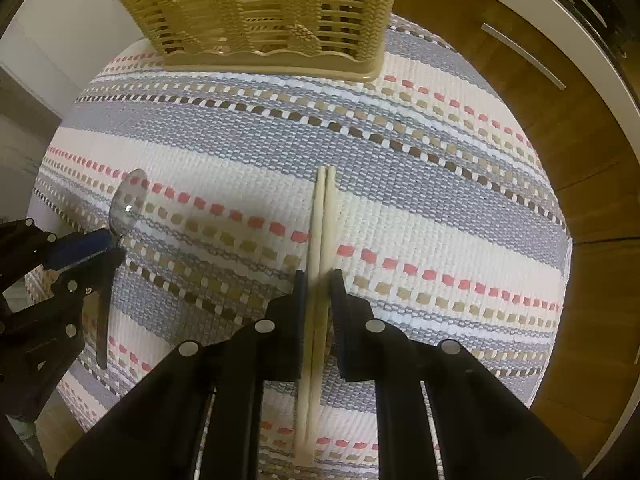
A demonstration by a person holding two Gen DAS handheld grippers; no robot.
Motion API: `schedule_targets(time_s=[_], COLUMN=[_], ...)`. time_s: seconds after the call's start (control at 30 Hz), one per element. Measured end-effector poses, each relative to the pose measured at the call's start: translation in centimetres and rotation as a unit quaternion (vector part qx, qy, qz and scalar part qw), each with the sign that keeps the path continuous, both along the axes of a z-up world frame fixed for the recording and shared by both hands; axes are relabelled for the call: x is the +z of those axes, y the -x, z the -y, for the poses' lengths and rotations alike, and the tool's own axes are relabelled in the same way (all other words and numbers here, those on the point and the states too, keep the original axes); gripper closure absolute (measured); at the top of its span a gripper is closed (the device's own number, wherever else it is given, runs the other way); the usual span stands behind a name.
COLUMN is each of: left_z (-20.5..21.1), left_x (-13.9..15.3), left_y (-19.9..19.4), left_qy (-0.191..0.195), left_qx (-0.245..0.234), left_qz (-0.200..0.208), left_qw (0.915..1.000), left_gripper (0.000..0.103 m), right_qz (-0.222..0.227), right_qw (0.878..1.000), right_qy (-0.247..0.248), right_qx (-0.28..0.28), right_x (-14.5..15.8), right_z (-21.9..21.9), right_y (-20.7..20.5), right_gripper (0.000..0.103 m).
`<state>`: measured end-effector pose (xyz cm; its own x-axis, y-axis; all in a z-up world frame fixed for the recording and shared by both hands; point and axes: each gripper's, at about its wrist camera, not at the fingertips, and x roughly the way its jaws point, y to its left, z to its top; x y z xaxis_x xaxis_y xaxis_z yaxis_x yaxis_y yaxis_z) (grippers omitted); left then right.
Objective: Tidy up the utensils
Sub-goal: 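Grasp a clear plastic spoon with the left tool while the right tool grasps two chopsticks, then lower the clear spoon and chopsticks into the beige holder, open both tools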
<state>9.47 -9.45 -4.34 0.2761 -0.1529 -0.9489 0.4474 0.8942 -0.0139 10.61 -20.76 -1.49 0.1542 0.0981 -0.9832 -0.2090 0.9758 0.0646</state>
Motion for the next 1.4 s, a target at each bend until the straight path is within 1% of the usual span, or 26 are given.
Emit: schedule_targets(time_s=[0.07,0.13,0.2,0.3,0.33,0.37,0.4,0.53,0.6,0.63,0.7,0.73,0.77,0.8,0.93,1.0,1.1,1.13,1.17,1.23,1.3,1.37,1.4], left_z=[0.0,-0.1,-0.6,-1.3,-1.5,-1.8,-2.2,-4.3,-5.0,-5.2,-5.6,-5.9,-6.0,-6.2,-6.9,-6.9,-7.0,-6.9,-6.8,-6.2,-6.0,-5.7,-5.5], left_x=[0.3,0.8,1.9,3.7,4.5,5.0,5.7,8.6,10.5,11.0,12.8,14.1,14.7,15.8,19.8,21.1,23.0,23.4,23.9,24.5,24.9,24.9,24.7], left_y=[0.3,0.7,1.1,1.6,1.6,1.7,1.9,1.9,2.1,2.2,2.3,2.2,2.1,2.0,1.0,0.4,-0.4,-0.7,-1.0,-2.0,-2.8,-3.6,-4.0], left_qy=[0.014,0.027,0.044,0.069,0.074,0.080,0.088,0.127,0.143,0.146,0.163,0.173,0.177,0.184,0.203,0.214,0.227,0.230,0.233,0.234,0.240,0.238,0.233], left_qx=[-0.001,-0.001,-0.002,0.004,0.010,0.013,0.017,0.028,0.036,0.040,0.047,0.050,0.052,0.055,0.065,0.069,0.076,0.076,0.079,0.082,0.081,0.079,0.079], left_qz=[0.003,0.018,0.035,0.059,0.065,0.070,0.078,0.114,0.138,0.143,0.160,0.175,0.185,0.202,0.261,0.281,0.312,0.319,0.330,0.347,0.368,0.396,0.407], left_qw=[0.9999,0.9995,0.9984,0.9959,0.9950,0.9943,0.9929,0.9849,0.9794,0.9781,0.9724,0.9681,0.9651,0.9605,0.9413,0.9332,0.9194,0.9164,0.9116,0.9045,0.8947,0.8834,0.8798], left_gripper=[0.093,0.093,0.093,0.093,0.093,0.093,0.093,0.093,0.094,0.093,0.093,0.093,0.093,0.093,0.093,0.093,0.093,0.093,0.093,0.093,0.093,0.093,0.093], right_qz=[0.001,0.005,0.011,0.034,0.040,0.048,0.056,0.113,0.137,0.164,0.197,0.220,0.235,0.255,0.310,0.341,0.377,0.388,0.399,0.416,0.444,0.464,0.473], right_qw=[1.000,1.000,0.999,0.997,0.996,0.993,0.992,0.977,0.970,0.965,0.956,0.949,0.944,0.939,0.923,0.914,0.904,0.900,0.896,0.887,0.869,0.859,0.854], right_qy=[-0.011,-0.024,-0.037,-0.062,-0.083,-0.106,-0.116,-0.175,-0.193,-0.198,-0.210,-0.219,-0.223,-0.226,-0.225,-0.215,-0.203,-0.199,-0.197,-0.202,-0.216,-0.217,-0.216], right_qx=[0.003,0.005,0.002,0.005,0.008,0.012,0.015,0.039,0.047,0.052,0.056,0.056,0.055,0.051,0.043,0.034,0.018,0.014,0.010,0.005,0.003,-0.005,-0.009], right_x=[0.1,0.4,0.9,2.3,2.8,3.3,3.8,6.7,7.7,9.0,11.1,12.7,13.7,15.2,19.1,21.0,22.9,23.3,23.3,23.9,24.8,25.1,25.2], right_z=[0.1,0.3,0.7,1.3,1.7,2.2,2.4,3.6,4.5,4.9,4.9,5.5,5.9,6.3,6.1,6.2,6.2,6.0,5.9,5.8,5.9,6.1,6.1], right_y=[0.4,0.8,1.2,2.1,2.3,2.6,2.8,4.4,4.6,5.0,5.1,5.2,5.2,5.2,4.3,3.9,2.6,1.8,1.4,0.5,-0.1,-0.7,-1.3], right_gripper=[0.093,0.093,0.093,0.093,0.093,0.093,0.093,0.093,0.093,0.093,0.093,0.093,0.093,0.093,0.093,0.093,0.093,0.093,0.093,0.093,0.093,0.093,0.093])
